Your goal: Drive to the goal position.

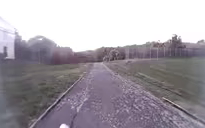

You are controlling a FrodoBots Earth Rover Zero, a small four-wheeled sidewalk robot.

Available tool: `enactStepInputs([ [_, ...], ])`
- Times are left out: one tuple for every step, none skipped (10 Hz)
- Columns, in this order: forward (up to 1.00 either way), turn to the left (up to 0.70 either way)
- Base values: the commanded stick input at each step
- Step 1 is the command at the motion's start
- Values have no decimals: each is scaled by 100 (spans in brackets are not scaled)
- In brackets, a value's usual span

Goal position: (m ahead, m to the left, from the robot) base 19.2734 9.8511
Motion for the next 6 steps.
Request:
enactStepInputs([
  [50, 0],
  [50, 0],
  [50, 0],
  [50, 0],
  [50, 0],
  [50, 0],
])
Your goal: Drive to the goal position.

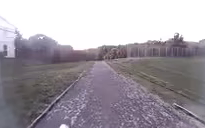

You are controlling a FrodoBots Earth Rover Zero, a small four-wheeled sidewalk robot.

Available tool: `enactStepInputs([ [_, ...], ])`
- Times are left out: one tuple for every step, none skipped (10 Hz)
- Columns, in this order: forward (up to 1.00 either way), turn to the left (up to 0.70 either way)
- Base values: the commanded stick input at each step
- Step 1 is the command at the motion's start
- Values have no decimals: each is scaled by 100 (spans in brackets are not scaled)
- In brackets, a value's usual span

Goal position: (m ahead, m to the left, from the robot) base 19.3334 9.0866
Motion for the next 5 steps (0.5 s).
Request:
enactStepInputs([
  [50, 0],
  [50, 0],
  [50, 7],
  [50, 1],
  [50, -25],
])
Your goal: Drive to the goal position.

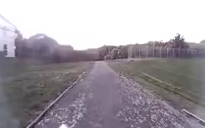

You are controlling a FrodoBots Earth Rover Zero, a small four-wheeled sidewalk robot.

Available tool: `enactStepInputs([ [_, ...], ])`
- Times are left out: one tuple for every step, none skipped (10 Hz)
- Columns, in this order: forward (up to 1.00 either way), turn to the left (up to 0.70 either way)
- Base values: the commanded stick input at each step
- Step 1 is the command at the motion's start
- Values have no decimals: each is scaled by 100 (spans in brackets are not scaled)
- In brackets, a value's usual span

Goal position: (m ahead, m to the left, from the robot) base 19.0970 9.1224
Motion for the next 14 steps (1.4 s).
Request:
enactStepInputs([
  [50, -42],
  [50, -11],
  [50, 0],
  [50, 0],
  [50, 0],
  [50, 0],
  [50, 0],
  [50, 0],
  [50, 0],
  [50, 0],
  [50, 0],
  [50, 0],
  [50, 0],
  [50, 0],
])
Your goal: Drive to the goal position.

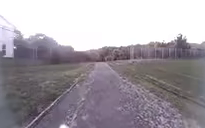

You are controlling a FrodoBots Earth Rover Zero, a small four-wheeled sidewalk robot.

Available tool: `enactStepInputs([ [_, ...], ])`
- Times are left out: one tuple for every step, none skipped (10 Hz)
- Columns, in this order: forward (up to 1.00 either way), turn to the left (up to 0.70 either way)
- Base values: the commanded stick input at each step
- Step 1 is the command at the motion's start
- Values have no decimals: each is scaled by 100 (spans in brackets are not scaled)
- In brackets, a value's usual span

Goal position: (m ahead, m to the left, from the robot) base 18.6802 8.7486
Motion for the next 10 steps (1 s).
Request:
enactStepInputs([
  [50, 0],
  [50, 0],
  [50, 0],
  [50, 0],
  [50, 0],
  [50, 0],
  [50, 0],
  [50, 0],
  [50, 0],
  [50, 0],
])
